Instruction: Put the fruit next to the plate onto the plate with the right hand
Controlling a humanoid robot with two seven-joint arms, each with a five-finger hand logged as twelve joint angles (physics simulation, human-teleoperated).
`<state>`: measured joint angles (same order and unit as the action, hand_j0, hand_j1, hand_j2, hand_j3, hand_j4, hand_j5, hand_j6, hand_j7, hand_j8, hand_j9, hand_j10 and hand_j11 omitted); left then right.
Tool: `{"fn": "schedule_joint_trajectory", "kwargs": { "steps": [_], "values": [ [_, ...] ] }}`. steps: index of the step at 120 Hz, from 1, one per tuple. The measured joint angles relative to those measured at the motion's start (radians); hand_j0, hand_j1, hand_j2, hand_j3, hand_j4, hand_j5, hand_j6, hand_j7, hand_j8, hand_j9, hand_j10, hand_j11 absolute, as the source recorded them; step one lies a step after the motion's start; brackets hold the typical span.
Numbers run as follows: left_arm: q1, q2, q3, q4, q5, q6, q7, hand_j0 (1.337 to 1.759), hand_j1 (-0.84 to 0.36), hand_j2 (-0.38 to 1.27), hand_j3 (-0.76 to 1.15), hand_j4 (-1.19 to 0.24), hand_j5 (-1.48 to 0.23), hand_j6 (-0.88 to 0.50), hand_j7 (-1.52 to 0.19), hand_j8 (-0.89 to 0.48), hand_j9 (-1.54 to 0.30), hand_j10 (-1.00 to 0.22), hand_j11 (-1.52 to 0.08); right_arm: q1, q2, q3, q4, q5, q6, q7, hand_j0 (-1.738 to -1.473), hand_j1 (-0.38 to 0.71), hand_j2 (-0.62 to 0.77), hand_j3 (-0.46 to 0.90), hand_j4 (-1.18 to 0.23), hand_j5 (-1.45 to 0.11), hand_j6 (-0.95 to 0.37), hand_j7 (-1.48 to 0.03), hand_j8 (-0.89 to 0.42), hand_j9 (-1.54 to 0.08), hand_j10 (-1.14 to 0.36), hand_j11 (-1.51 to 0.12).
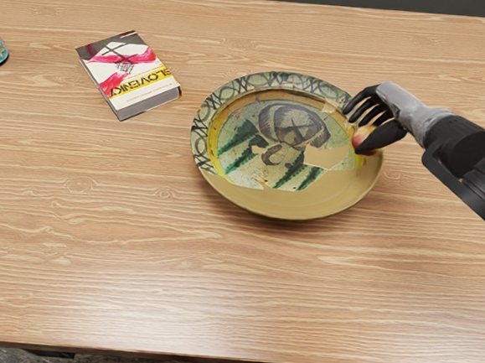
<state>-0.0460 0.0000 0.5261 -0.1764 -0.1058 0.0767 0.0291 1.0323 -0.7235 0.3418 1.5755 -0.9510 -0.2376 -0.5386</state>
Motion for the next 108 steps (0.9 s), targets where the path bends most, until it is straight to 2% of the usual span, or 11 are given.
{"fn": "schedule_joint_trajectory", "kwargs": {
  "steps": [58,93,97,108],
  "values": [
    [0.000,0.000,0.000,0.000,0.000,0.000,0.000,1.658,0.07,0.05,0.00,-0.23,-0.30,-0.23,-0.30,-0.23,-0.30,-0.23,-0.30,0.018,0.091,-0.005,-0.005,-0.001,0.000,-0.012,-1.658,0.25,0.20,0.00,-0.59,-0.78,-0.59,-0.77,-0.55,-0.77,-0.48,-0.77],
    [0.000,0.000,0.000,0.000,0.000,0.000,0.000,1.658,0.07,0.05,0.00,-0.23,-0.30,-0.23,-0.30,-0.23,-0.30,-0.23,-0.30,-0.032,0.124,-0.013,-0.005,-0.013,-0.003,-0.012,-1.658,0.25,0.16,0.00,-0.58,-0.77,-0.58,-0.76,-0.54,-0.76,-0.47,-0.76],
    [0.000,0.000,0.000,0.000,0.000,0.000,0.000,1.658,0.07,0.05,0.00,-0.23,-0.30,-0.23,-0.30,-0.23,-0.30,-0.23,-0.30,-0.034,0.126,-0.013,-0.005,-0.014,-0.005,-0.012,-1.658,0.22,0.12,0.00,-0.54,-0.72,-0.55,-0.71,-0.51,-0.72,-0.45,-0.71],
    [0.000,0.000,0.000,0.000,0.000,0.000,0.000,1.658,0.07,0.05,0.00,-0.23,-0.30,-0.23,-0.30,-0.23,-0.30,-0.23,-0.30,-0.038,0.128,-0.009,-0.004,-0.015,-0.019,-0.011,-1.658,0.04,0.08,0.00,-0.37,-0.48,-0.37,-0.48,-0.35,-0.48,-0.31,-0.48]
  ]
}}
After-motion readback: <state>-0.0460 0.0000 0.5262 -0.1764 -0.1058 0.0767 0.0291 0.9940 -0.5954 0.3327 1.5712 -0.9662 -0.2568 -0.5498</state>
